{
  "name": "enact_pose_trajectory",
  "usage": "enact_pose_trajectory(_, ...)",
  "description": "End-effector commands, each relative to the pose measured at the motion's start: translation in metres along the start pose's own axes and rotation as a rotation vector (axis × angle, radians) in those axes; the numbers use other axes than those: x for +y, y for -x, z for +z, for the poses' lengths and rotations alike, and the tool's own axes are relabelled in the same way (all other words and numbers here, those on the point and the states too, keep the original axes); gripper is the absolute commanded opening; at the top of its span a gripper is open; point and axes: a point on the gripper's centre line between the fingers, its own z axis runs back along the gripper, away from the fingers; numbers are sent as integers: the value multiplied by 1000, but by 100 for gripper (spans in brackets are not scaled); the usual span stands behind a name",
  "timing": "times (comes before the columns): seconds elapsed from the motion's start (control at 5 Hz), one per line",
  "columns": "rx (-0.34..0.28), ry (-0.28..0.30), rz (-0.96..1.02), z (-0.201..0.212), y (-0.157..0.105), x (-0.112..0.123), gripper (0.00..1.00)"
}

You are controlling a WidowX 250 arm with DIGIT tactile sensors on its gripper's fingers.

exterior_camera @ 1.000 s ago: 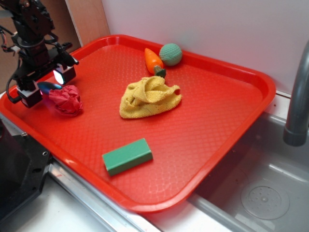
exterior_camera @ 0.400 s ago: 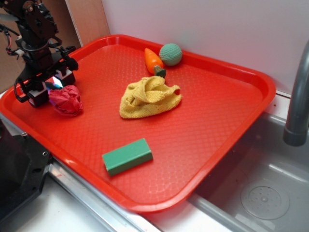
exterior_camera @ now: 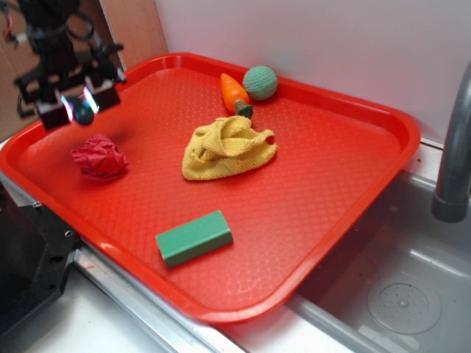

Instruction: Grab the plastic pickle.

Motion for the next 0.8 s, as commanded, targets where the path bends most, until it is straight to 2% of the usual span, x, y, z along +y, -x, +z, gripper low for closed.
enact_pose_trajectory(0.0, 39, 87, -496, 70, 30, -38, 0)
enact_pose_trajectory(0.4, 79, 189, -822, 114, 63, -44, 0)
enact_pose_trajectory(0.6, 66, 246, -905, 134, 75, -36, 0)
